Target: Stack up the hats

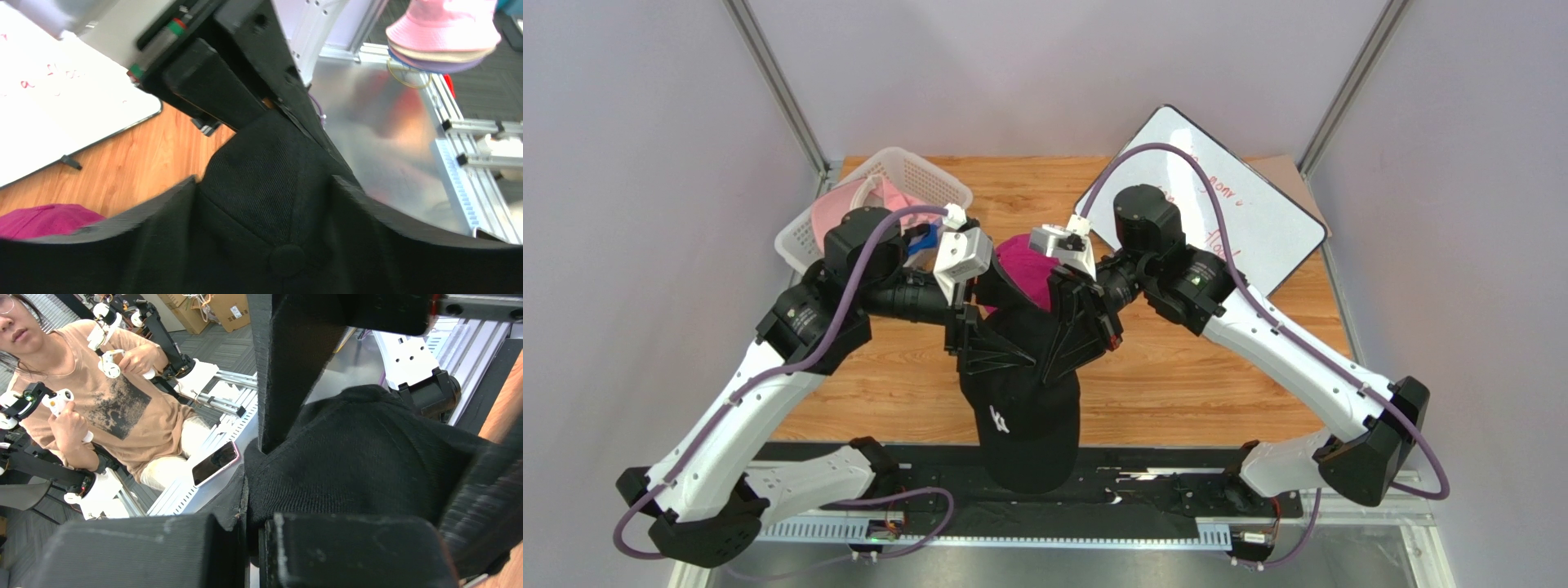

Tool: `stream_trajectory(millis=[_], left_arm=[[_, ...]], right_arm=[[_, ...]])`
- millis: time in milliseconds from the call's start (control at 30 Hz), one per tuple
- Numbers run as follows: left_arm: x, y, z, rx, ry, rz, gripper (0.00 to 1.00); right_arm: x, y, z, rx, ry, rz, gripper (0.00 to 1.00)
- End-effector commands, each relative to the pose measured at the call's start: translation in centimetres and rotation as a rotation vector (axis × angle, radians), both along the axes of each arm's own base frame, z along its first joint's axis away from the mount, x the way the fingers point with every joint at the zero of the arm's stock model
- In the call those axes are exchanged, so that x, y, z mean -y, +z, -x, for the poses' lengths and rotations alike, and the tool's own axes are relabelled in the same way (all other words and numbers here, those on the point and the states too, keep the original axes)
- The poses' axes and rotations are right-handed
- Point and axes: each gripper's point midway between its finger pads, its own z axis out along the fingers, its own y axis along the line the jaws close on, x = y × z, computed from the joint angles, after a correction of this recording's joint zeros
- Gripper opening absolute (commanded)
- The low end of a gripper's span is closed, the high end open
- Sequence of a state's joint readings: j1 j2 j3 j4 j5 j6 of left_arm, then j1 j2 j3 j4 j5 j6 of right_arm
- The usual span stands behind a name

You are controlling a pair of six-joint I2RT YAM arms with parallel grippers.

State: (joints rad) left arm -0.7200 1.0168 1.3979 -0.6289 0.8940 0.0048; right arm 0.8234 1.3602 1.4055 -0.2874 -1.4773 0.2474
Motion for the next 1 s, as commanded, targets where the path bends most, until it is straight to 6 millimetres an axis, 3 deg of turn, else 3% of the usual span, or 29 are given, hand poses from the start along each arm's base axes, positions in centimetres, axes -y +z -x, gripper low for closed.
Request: stream_trajectory(millis=[0,67,133,167,233,267,433,500,533,567,633,767,867,933,967], left_arm=[[-0.4,-0.4,1.7,0.014,-0.082,0.009,0.71],[-0.6,-1.0,2.2,0.000,-0.099,0.002,0.52],[-0.9,-1.3,2.5,-0.001,-0.100,-0.001,0.40],[-1.0,-1.6,2.6,-0.005,-0.098,-0.005,0.26],[-1.2,-1.9,2.8,-0.006,-0.096,-0.010,0.13],[-1.2,-2.1,2.4,-0.004,-0.076,-0.017,0.00],[-1.4,-2.5,0.6,0.006,0.042,-0.037,0.00],[-1.5,-2.9,-1.5,0.000,0.174,-0.059,0.00],[-1.6,-2.6,-2.5,-0.009,0.239,-0.051,0.00],[-2.1,-2.8,-4.4,-0.006,0.354,-0.058,0.00],[-2.5,-1.6,-5.6,-0.020,0.450,-0.001,0.00],[-3.6,2.0,-6.8,-0.037,0.584,0.155,0.00],[-3.8,5.8,-6.5,-0.047,0.597,0.291,0.00],[-4.0,7.5,-7.0,-0.071,0.629,0.346,0.00],[-4.5,8.6,-7.5,-0.070,0.669,0.379,0.00]], right_arm=[[2.0,1.8,1.5,0.039,0.155,-0.077,0.00],[1.9,2.1,1.1,0.043,0.146,-0.081,0.00],[1.9,2.3,0.2,0.042,0.123,-0.076,0.00],[1.8,2.4,-0.2,0.050,0.114,-0.082,0.00],[1.7,2.5,-1.0,0.050,0.094,-0.078,0.00],[1.7,2.7,-1.3,0.049,0.087,-0.074,0.00],[1.4,2.2,-4.0,0.028,0.016,-0.053,0.02],[1.3,1.9,-5.8,0.013,-0.058,-0.036,0.27],[1.4,1.6,-6.5,0.009,-0.088,-0.032,0.53],[1.2,1.4,-7.6,0.004,-0.149,-0.024,0.71],[1.9,1.5,-9.9,0.006,-0.264,-0.020,1.00],[3.5,1.3,-15.2,-0.047,-0.553,0.023,1.00],[4.0,1.4,-16.5,-0.052,-0.667,0.023,1.00],[4.2,1.1,-16.2,-0.077,-0.720,0.023,1.00],[4.1,2.0,-17.0,-0.036,-0.778,-0.038,1.00]])
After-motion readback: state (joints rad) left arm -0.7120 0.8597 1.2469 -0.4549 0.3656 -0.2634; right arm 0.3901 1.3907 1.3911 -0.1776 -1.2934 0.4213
